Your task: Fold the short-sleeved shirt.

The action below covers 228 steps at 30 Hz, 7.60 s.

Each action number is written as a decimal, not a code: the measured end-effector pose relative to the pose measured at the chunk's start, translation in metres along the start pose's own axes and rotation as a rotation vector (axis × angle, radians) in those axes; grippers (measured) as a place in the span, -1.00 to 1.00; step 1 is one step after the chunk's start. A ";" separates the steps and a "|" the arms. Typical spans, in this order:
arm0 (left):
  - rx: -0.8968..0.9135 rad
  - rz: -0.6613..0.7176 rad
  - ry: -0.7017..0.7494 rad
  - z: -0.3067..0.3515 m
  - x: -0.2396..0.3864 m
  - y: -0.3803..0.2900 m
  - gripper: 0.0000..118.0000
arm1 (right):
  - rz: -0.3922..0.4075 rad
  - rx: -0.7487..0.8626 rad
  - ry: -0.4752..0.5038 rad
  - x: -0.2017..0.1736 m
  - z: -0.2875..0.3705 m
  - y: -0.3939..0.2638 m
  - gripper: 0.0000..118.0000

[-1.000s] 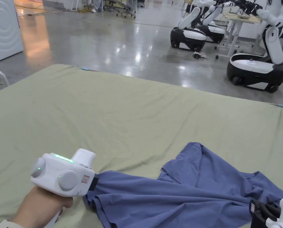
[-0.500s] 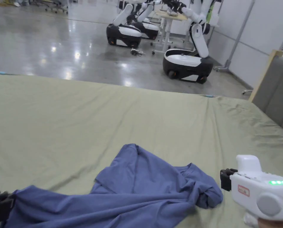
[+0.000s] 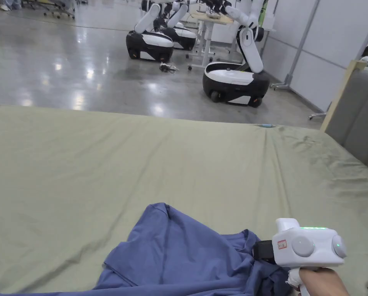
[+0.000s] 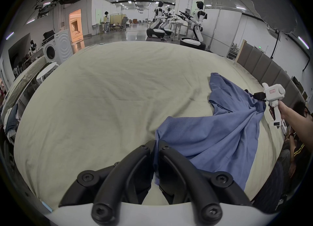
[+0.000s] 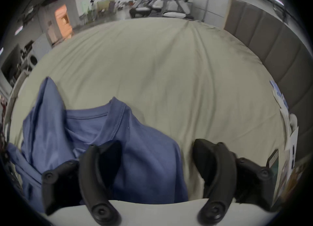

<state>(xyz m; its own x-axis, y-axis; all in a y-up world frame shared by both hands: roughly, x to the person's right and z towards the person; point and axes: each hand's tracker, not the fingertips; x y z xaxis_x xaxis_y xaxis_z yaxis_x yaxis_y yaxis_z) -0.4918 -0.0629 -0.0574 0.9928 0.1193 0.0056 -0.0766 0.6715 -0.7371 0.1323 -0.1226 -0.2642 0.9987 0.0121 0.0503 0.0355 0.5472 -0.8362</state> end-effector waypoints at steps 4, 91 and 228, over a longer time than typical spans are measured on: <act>-0.010 -0.012 0.011 -0.006 0.006 0.006 -0.91 | 0.079 0.027 -0.035 -0.003 0.020 0.000 -0.65; 0.046 0.094 0.204 0.053 -0.038 -0.098 0.78 | 0.100 0.324 0.000 0.034 0.207 -0.192 0.87; 0.464 0.082 0.128 0.097 0.052 0.147 -0.91 | -0.028 0.759 0.250 0.010 0.354 0.067 -0.88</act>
<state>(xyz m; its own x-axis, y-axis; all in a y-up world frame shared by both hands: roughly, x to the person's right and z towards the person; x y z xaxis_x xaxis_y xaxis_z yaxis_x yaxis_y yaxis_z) -0.4603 0.1131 -0.1001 0.9828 0.1145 -0.1448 -0.1593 0.9224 -0.3519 0.1313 0.2107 -0.1264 0.9799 -0.1489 -0.1330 0.1152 0.9658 -0.2323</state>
